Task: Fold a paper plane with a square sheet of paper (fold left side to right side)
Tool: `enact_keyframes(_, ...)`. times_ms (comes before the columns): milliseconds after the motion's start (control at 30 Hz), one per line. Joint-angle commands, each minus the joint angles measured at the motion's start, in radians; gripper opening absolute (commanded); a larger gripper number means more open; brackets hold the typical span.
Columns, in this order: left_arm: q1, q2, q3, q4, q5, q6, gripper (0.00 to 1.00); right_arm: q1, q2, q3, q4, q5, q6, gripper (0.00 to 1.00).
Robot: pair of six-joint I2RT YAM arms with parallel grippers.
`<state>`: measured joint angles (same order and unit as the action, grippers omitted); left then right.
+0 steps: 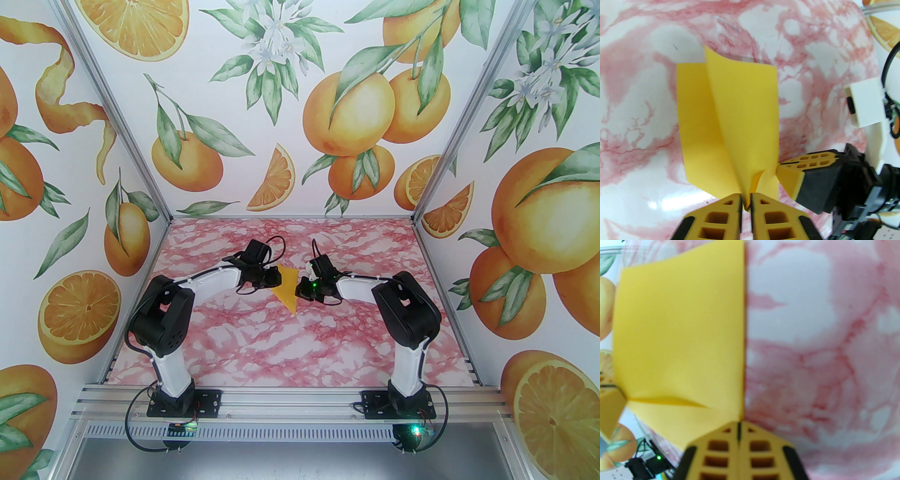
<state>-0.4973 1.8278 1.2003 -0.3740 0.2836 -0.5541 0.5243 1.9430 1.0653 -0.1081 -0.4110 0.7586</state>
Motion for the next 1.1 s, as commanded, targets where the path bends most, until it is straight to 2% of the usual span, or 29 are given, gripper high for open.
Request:
enact_keyframes(0, 0.006, -0.028, -0.012, 0.028, 0.033, -0.013, 0.02, 0.018, 0.032, 0.009, -0.018, 0.009, -0.013, 0.02)
enact_keyframes(333, -0.002, 0.019, 0.021, 0.076, 0.087, -0.081, 0.0, 0.017, 0.032, 0.007, -0.019, 0.01, -0.015, 0.02)
enact_keyframes(1067, -0.033, 0.145, 0.154, 0.032, 0.069, -0.161, 0.0, 0.02, 0.033, -0.004, -0.007, 0.006, -0.01, 0.02)
